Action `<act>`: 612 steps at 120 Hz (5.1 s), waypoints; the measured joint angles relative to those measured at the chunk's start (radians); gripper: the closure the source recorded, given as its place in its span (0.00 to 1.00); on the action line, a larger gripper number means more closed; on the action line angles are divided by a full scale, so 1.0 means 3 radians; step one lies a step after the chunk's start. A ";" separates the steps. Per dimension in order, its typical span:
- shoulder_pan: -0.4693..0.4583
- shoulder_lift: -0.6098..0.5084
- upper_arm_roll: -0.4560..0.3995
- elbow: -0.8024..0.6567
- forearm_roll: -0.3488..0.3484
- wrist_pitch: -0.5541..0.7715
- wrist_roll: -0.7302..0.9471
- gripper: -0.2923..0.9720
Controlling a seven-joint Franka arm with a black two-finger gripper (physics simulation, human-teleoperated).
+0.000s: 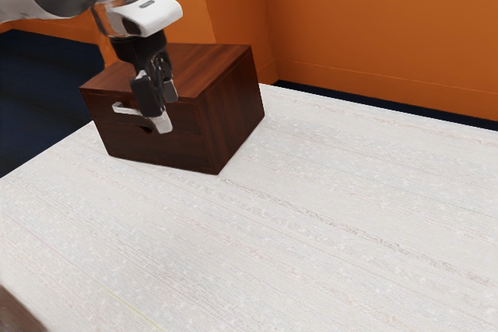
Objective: Pull the drawer handle with one arm to open the drawer
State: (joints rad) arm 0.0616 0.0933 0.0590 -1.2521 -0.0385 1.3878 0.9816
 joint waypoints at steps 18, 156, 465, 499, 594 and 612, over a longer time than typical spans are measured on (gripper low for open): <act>-0.0114 0.0037 0.0004 0.0001 -0.0008 -0.0061 -0.0048 0.23; 0.0556 -0.0507 0.0540 -0.1462 0.0196 0.1741 0.2375 0.24; 0.1287 -0.0639 0.0484 -0.2294 -0.0937 0.2600 0.5009 0.85; 0.1172 -0.0908 0.0550 -0.2582 -0.0833 0.2609 0.5087 0.84; 0.1149 -0.1285 0.0596 -0.2374 -0.0707 0.2310 0.5067 0.57; 0.0902 -0.0760 0.0261 -0.1377 -0.0253 0.1705 0.4733 0.44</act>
State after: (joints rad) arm 0.3324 -0.1347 0.1373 -1.6653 -0.1143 1.8993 2.4016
